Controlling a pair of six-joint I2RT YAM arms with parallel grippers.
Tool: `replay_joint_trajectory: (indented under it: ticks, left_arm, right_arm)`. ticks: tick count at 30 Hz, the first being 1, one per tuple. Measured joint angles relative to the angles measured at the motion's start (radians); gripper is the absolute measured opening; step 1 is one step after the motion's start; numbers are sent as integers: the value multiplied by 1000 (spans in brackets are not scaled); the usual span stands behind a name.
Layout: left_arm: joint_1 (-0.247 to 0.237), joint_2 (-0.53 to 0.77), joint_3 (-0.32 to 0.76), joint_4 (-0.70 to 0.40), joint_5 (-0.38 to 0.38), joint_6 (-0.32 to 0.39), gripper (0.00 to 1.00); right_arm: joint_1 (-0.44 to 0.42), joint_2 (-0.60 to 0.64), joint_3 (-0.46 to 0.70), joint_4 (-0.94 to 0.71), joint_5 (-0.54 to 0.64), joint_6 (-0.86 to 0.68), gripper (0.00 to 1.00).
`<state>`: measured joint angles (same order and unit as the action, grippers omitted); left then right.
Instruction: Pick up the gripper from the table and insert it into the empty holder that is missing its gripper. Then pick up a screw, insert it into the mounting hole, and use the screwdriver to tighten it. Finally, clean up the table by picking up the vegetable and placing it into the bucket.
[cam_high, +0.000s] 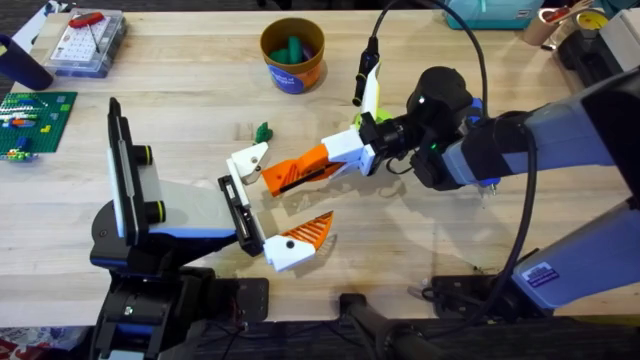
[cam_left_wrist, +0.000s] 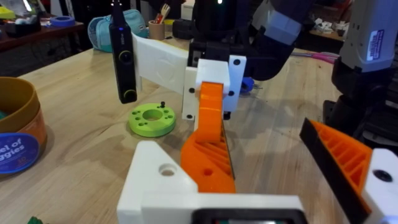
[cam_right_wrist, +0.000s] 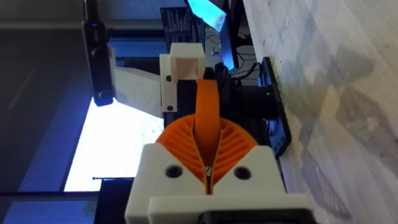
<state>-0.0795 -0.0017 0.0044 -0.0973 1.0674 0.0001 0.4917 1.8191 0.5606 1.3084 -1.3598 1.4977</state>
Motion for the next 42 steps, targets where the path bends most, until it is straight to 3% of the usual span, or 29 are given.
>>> replay_joint_trajectory:
  ticks: [42]
  left_arm:
    - [0,2,1,-1,2,-1,986]
  right_arm:
    - [0,0,7,172,-33,170,14]
